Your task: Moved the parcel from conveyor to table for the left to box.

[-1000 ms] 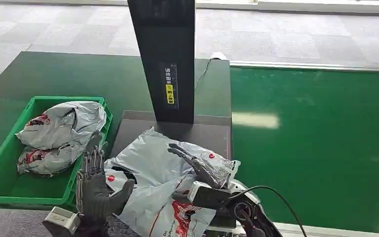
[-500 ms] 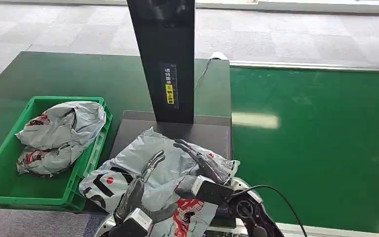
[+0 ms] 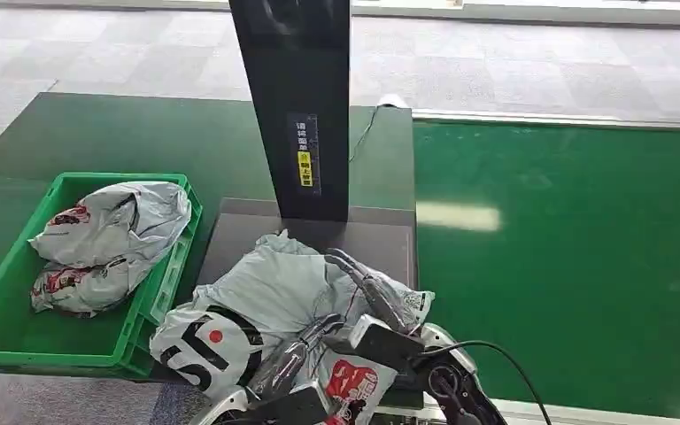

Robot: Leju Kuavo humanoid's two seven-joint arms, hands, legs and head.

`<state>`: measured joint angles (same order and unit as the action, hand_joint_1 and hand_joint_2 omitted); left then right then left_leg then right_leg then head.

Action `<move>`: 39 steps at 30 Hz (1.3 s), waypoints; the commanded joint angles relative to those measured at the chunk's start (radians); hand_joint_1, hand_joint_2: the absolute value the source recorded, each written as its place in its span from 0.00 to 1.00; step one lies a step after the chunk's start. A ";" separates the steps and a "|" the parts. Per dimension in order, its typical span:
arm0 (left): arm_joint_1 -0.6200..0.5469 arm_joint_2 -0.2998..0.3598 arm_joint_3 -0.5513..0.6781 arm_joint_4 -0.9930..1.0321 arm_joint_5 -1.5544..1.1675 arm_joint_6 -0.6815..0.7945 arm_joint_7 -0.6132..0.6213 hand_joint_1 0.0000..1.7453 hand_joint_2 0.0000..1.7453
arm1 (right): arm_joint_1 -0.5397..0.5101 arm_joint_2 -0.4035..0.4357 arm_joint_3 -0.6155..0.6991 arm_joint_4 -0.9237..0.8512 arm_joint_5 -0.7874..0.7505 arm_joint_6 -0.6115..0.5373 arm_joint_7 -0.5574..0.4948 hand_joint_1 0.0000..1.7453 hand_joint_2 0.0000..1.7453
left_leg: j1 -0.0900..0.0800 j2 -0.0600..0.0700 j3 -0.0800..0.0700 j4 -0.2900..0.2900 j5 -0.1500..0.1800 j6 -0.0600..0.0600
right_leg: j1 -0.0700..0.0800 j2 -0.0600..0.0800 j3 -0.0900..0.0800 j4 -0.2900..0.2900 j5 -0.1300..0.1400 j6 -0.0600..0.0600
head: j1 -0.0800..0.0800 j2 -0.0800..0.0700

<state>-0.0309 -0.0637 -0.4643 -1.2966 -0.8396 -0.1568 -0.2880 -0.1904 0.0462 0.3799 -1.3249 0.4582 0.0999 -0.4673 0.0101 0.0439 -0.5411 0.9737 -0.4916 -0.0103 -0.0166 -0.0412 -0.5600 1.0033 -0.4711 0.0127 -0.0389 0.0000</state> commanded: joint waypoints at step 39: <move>0.158 -0.061 0.274 -0.516 0.613 0.193 -0.410 1.00 1.00 | 0.060 -0.013 -0.055 -0.062 0.001 0.019 0.018 0.00 1.00 | 0.001 -0.002 0.000 0.001 -0.001 0.002 | 0.000 0.002 0.001 -0.001 -0.001 0.003 | 0.000 0.000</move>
<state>0.1105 -0.1061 -0.2338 -1.7296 -0.1465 -0.1331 -0.6638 -0.1213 0.0511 0.3304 -1.4328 0.4658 0.1175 -0.4520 0.0099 0.0438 -0.5408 0.9750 -0.4930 -0.0086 -0.0173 -0.0414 -0.5589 1.0030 -0.4727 0.0163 -0.0385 0.0000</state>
